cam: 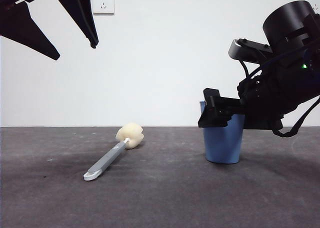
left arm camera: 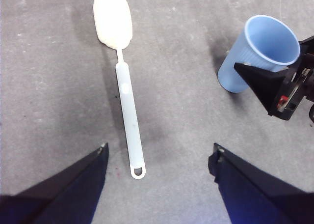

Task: Pick up the cup brush,pick up the cup,insert the brush into the cup,clean the cup,put the cup brush back,put the cup back to the fixed position on the table

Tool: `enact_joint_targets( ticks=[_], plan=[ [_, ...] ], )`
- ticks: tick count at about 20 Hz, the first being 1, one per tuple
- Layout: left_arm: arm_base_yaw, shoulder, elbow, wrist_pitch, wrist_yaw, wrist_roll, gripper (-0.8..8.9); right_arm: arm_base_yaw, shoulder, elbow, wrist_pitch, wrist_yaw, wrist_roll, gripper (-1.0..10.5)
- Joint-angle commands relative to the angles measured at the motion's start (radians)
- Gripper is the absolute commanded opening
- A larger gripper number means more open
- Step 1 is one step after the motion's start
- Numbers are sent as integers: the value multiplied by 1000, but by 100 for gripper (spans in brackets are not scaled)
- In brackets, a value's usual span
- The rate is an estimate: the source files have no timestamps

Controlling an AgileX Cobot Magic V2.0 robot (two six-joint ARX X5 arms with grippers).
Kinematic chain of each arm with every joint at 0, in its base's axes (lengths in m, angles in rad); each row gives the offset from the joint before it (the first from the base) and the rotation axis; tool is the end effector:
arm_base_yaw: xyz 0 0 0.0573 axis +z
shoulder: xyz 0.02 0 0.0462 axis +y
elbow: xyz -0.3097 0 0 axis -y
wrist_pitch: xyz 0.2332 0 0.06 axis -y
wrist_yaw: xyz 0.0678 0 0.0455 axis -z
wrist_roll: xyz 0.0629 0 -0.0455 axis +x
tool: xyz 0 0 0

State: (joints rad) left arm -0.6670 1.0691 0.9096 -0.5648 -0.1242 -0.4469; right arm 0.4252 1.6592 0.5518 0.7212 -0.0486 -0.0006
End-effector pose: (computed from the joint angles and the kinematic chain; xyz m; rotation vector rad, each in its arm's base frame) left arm 0.1685 -0.1228 0.3110 -0.1372 0.7723 -0.3549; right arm 0.2959 0.1374 0.1810 -0.0735 0.3828 0.4680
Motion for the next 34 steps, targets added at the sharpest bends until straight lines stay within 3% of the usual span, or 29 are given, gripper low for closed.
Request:
enact_joint_targets(
  ticks=[1, 6, 10, 17, 19, 21, 23, 25, 26, 34],
  plan=[
    [-2, 1, -4, -7, -4, 22, 351, 0, -16, -6, 2, 5, -8, 577],
    [-2, 1, -4, -13, -3, 29, 351, 0, -68, -6, -64, 3, -8, 577],
    [-2, 1, -4, -35, -4, 48, 351, 0, -187, -6, -297, 3, 8, 576],
    [-1, 1, -4, -111, 5, 158, 349, 35, -577, -5, -858, -58, 226, 567],
    [-1, 1, -4, -134, 47, 180, 345, 64, -689, 8, -996, -66, 263, 563],
    [-1, 1, -4, -140, 135, 216, 344, 88, -784, 24, -1094, -138, 267, 547],
    [-1, 1, -4, -140, 200, 230, 257, 103, -861, 34, -1142, -215, 298, 341],
    [-1, 1, -4, -139, 241, 235, 39, 115, -919, 37, -1155, -254, 317, 61],
    [-1, 1, -4, -140, 247, 237, -11, 119, -943, 37, -1156, -267, 316, -15],
    [-1, 1, -4, -140, 257, 242, -2, 119, -968, 37, -1198, -263, 316, 1]
  ],
)
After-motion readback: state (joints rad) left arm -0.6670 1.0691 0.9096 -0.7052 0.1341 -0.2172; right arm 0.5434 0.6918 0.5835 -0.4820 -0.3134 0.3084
